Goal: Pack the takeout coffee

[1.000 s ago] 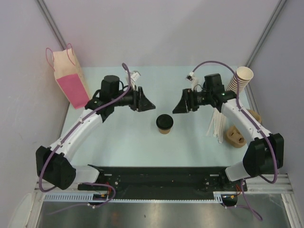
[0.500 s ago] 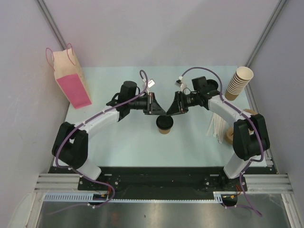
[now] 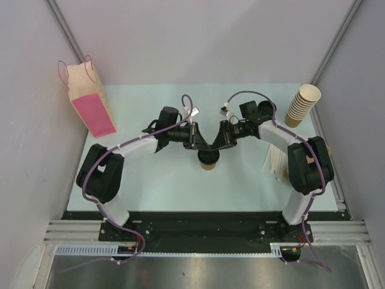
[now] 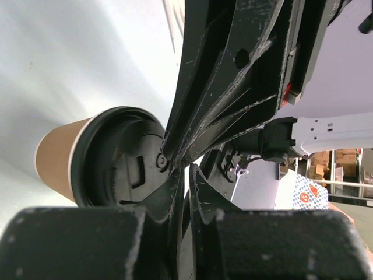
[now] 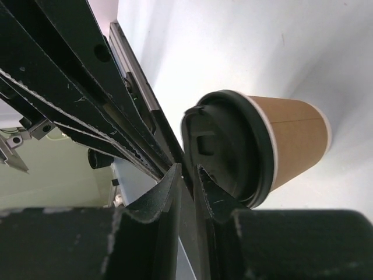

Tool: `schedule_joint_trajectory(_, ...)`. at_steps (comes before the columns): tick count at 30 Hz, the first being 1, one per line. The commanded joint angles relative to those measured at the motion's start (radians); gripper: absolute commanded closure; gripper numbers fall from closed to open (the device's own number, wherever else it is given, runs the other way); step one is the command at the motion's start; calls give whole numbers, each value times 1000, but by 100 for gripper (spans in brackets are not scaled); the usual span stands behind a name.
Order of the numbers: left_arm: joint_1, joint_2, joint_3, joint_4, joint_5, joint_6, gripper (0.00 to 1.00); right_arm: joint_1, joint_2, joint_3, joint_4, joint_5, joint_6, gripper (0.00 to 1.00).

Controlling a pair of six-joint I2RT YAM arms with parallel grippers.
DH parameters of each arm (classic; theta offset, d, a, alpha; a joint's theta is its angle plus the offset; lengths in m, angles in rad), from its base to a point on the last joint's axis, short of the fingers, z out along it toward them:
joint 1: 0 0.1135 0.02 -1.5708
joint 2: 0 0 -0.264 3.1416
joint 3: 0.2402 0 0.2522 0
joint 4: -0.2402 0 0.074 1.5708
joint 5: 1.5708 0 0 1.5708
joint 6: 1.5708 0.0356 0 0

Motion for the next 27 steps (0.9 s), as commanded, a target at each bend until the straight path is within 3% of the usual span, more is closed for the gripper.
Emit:
schedule_joint_trajectory(1,3,38,7,17,32,8,90,-18,41,0,-5,-25,-40,82)
schedule_joint_trajectory(27,52,201,-108,84,32,-39,100,-35,136,-7,-72,56,-132,86)
